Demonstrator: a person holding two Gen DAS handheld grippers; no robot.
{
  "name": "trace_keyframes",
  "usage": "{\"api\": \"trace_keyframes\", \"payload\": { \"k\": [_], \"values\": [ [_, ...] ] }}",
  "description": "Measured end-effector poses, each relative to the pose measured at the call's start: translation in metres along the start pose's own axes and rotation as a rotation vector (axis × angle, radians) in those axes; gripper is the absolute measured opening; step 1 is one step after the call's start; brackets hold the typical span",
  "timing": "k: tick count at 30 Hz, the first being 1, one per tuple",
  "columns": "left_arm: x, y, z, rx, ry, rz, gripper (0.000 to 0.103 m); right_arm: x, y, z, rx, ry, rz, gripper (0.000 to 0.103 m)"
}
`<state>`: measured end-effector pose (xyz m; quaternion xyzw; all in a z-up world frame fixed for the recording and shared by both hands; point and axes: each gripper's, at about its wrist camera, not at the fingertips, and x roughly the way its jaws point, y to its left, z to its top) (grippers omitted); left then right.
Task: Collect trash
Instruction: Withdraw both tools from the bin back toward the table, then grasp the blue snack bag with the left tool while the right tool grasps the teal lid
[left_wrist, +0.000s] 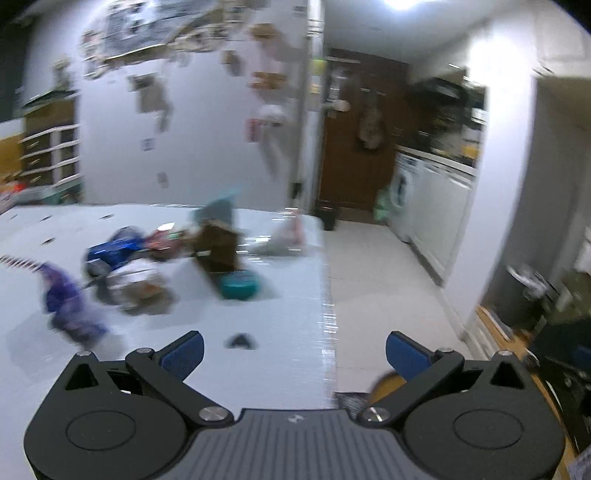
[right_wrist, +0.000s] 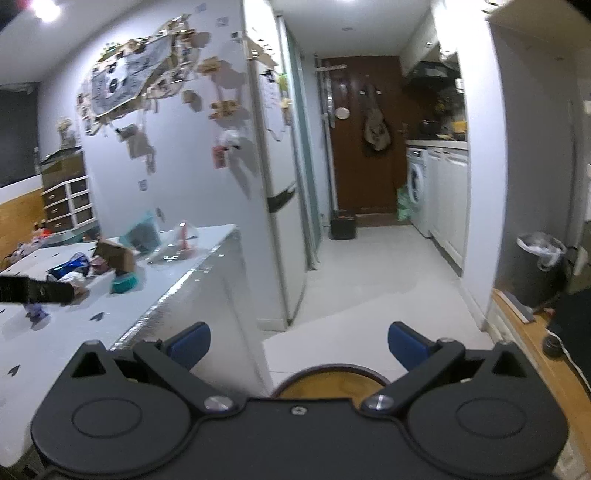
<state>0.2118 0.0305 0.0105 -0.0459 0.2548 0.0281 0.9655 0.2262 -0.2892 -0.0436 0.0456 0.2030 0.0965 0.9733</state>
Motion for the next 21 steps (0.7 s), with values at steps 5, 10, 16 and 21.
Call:
{"api": "trace_keyframes", "payload": {
  "k": [5,10,16,21],
  "values": [
    [0.0,0.049,0.002,-0.109,-0.01,0.087,0.103,0.019,0.028,0.001,-0.024,0.013,0.053,0.103],
    [-0.002,0.093,0.001,-0.215,-0.026,0.133,0.103,0.031,0.065,0.0,-0.105,0.01,0.097,0.103],
    [0.008,0.147,-0.001,-0.353,-0.061,0.149,0.103,0.052,0.109,0.015,-0.157,-0.01,0.213,0.103],
    [0.026,0.179,-0.001,-0.472,-0.035,0.121,0.103,0.078,0.148,0.031,-0.169,-0.019,0.312,0.103]
  ]
}}
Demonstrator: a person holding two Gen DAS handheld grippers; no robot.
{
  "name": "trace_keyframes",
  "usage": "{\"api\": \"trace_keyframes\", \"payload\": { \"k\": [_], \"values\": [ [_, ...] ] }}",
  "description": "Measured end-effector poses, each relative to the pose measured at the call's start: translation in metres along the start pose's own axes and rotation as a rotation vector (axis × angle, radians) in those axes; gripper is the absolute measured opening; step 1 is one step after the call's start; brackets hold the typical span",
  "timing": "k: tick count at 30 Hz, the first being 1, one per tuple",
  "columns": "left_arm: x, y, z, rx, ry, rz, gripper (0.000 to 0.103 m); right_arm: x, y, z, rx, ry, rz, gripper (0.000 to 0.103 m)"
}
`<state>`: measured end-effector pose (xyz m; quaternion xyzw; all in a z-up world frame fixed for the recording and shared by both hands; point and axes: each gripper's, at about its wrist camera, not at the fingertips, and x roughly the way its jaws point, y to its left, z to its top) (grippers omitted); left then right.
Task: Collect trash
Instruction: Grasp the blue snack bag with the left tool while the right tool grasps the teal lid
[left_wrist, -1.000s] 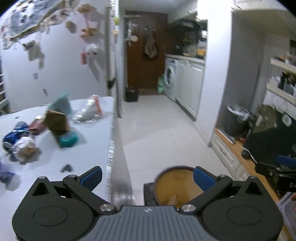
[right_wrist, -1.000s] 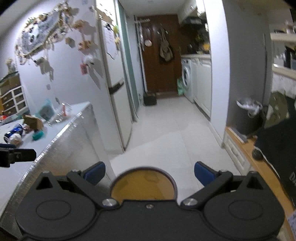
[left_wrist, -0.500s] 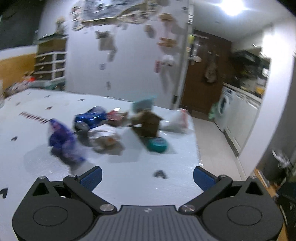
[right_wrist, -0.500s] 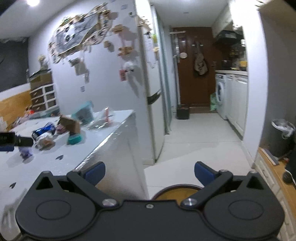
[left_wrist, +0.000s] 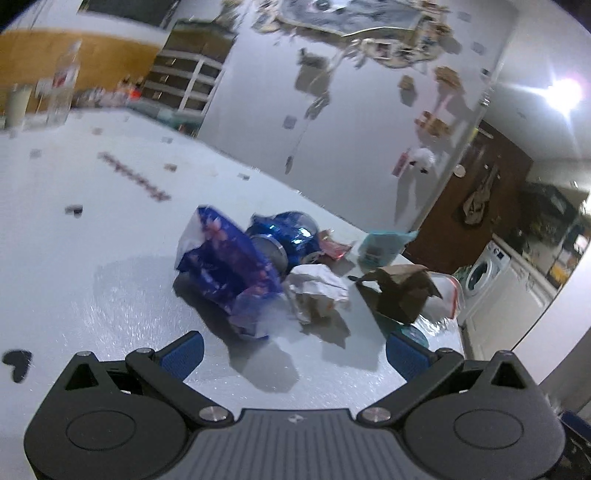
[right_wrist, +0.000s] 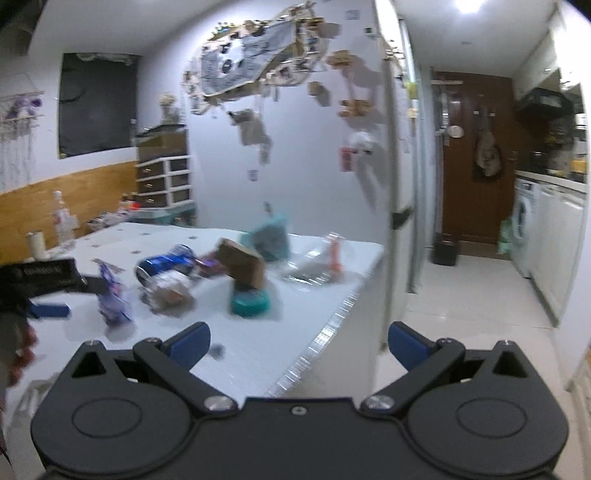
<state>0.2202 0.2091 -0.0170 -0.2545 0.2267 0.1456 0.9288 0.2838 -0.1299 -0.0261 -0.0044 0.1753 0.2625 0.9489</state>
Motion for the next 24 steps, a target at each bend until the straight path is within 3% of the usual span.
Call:
{"api": "trace_keyframes", "payload": {
  "k": [4,9,13,18,24],
  "values": [
    [0.018,0.009,0.003,-0.051,0.039,-0.01,0.103,0.033,0.017,0.012,0.028,-0.034,0.028,0.103],
    [0.043,0.02,0.009,-0.106,0.097,-0.001,0.103,0.075,0.036,0.022,-0.033,0.043,0.063,0.103],
    [0.055,0.029,0.019,-0.162,0.08,0.001,0.103,0.104,0.045,0.023,-0.078,0.111,0.096,0.103],
    [0.066,0.04,0.031,-0.252,0.033,0.003,0.103,0.134,0.041,0.022,-0.046,0.159,0.11,0.101],
    [0.078,0.039,0.038,-0.21,-0.006,0.03,0.101,0.168,0.039,0.026,-0.035,0.173,0.138,0.092]
  ]
}}
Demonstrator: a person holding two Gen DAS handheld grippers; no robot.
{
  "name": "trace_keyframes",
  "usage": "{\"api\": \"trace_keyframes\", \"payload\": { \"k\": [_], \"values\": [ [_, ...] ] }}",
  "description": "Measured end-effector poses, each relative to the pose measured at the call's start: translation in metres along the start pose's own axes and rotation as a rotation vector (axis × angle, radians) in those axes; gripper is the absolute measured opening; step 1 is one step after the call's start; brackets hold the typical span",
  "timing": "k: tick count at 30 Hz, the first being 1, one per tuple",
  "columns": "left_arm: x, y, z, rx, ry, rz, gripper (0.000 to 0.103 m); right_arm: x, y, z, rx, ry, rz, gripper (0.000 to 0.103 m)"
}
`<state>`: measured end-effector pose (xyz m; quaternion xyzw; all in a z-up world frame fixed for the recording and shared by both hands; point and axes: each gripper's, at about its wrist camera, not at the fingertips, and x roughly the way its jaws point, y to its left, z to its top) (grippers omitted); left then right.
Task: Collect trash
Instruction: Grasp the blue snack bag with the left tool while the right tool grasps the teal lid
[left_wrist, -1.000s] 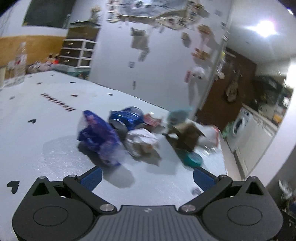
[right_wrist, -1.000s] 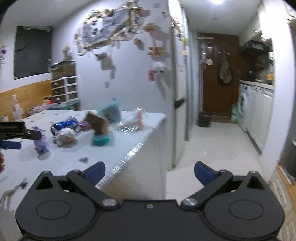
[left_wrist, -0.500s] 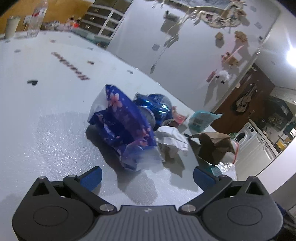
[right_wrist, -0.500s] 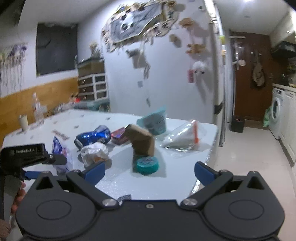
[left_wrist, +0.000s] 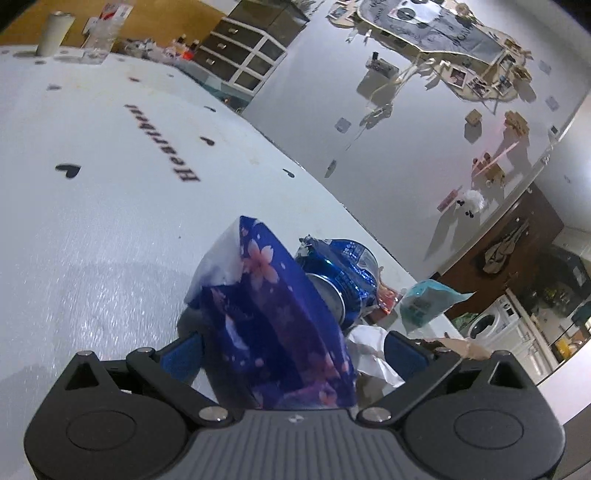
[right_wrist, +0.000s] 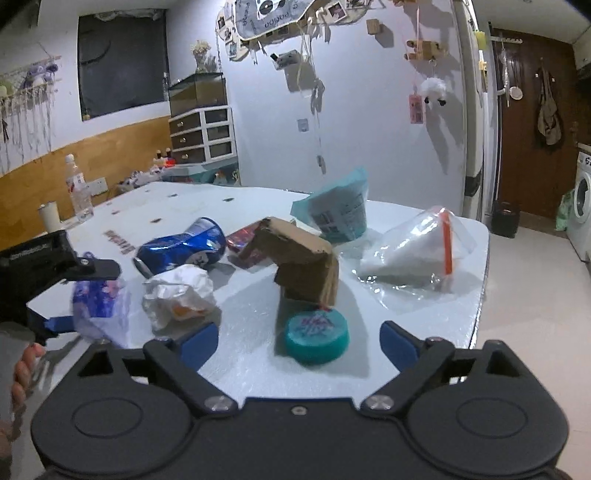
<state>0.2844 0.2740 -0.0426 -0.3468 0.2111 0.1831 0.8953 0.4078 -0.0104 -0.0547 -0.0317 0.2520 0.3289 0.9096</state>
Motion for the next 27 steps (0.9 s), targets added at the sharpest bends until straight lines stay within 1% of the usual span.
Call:
{"api": "trace_keyframes", "payload": {
  "k": [3,6,7,8,10,12,14,15,17,18,20,21,22,25,27],
  "values": [
    [0.004,-0.002,0.0,0.04,-0.013,0.014,0.093,0.016,-0.003,0.001,-0.003,0.02,-0.01,0.087],
    [0.005,-0.002,-0.003,0.067,-0.03,0.012,0.086,0.029,-0.005,0.001,0.01,0.036,0.01,0.081],
    [0.006,0.0,-0.004,0.076,-0.037,0.006,0.08,0.033,-0.006,0.001,0.013,0.057,0.021,0.077],
    [0.006,0.0,-0.006,0.085,-0.045,0.009,0.076,0.037,-0.007,0.0,0.017,0.085,0.033,0.076],
    [0.007,-0.003,-0.008,0.114,-0.055,0.025,0.072,0.038,-0.005,0.0,0.008,0.089,0.033,0.076],
    [0.009,-0.006,-0.009,0.136,-0.049,0.03,0.065,0.039,-0.003,0.001,-0.005,0.094,0.032,0.076],
    [0.01,-0.007,-0.01,0.146,-0.04,0.027,0.056,0.042,-0.002,0.003,-0.025,0.101,0.029,0.076],
    [0.01,-0.008,-0.011,0.151,-0.037,0.029,0.054,0.044,-0.002,0.004,-0.035,0.105,0.024,0.076],
    [0.009,-0.008,-0.012,0.155,-0.031,0.029,0.046,0.047,0.0,0.005,-0.055,0.111,0.013,0.075],
    [0.009,-0.008,-0.013,0.152,-0.028,0.027,0.045,0.047,0.001,0.005,-0.064,0.114,0.007,0.075],
    [0.008,-0.008,-0.014,0.156,-0.022,0.028,0.038,0.047,0.005,0.005,-0.088,0.117,-0.023,0.068],
    [0.006,-0.008,-0.016,0.16,-0.019,0.029,0.036,0.047,0.006,0.005,-0.092,0.114,-0.025,0.057],
    [0.005,-0.008,-0.017,0.163,-0.015,0.029,0.031,0.045,0.005,0.004,-0.09,0.108,-0.018,0.05],
    [0.0,-0.007,-0.021,0.169,-0.005,0.025,0.025,0.04,0.003,0.0,-0.076,0.091,-0.017,0.05],
    [-0.004,-0.007,-0.024,0.177,-0.003,0.027,0.024,0.035,0.004,-0.004,-0.07,0.086,-0.016,0.05]
  ]
}}
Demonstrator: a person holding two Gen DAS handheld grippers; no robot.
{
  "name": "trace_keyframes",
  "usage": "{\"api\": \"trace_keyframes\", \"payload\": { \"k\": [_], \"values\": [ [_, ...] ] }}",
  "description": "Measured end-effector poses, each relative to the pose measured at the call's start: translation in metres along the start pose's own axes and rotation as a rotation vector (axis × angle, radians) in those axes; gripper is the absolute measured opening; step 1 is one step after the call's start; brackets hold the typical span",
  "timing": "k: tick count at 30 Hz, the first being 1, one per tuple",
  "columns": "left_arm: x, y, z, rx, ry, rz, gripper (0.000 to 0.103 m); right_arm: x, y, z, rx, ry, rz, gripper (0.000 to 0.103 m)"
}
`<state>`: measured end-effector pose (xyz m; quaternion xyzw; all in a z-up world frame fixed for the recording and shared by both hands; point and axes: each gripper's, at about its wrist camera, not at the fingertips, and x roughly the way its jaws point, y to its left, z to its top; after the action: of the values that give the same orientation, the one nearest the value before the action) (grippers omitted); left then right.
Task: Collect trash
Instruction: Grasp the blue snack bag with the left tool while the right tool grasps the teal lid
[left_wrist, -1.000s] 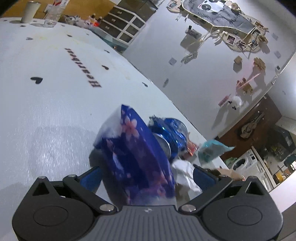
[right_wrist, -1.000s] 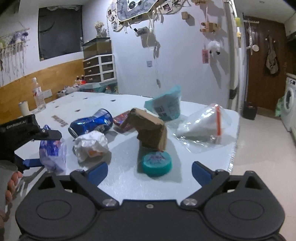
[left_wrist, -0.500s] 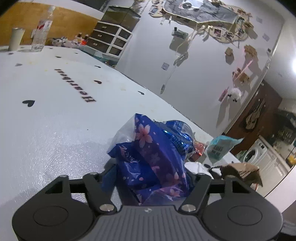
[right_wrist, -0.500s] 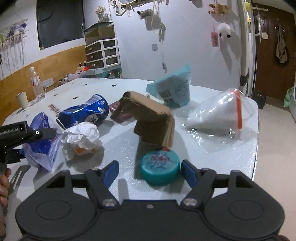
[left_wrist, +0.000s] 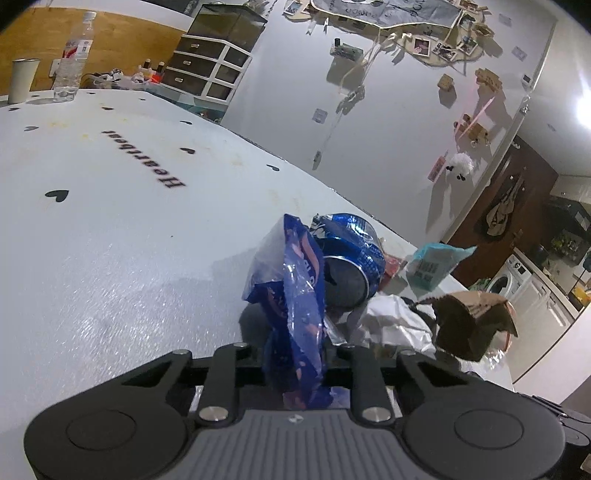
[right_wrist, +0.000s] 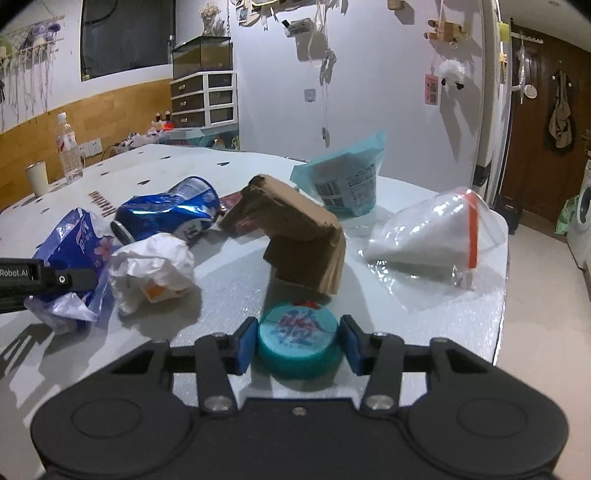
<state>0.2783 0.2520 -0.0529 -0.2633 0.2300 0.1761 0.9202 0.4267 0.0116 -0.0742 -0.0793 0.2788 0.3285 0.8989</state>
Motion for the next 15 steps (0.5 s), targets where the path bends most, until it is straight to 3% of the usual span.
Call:
{"api": "trace_keyframes", "payload": {
  "k": [3,15],
  "values": [
    [-0.007,-0.002,-0.005,0.021,0.01,0.006,0.017,-0.008,0.005,-0.006,-0.006,-0.005,0.002,0.05],
    [-0.051,-0.023,-0.027,0.171,-0.037,0.021,0.015,-0.05,0.017,-0.027,0.062,-0.011,0.041,0.048]
  ]
}}
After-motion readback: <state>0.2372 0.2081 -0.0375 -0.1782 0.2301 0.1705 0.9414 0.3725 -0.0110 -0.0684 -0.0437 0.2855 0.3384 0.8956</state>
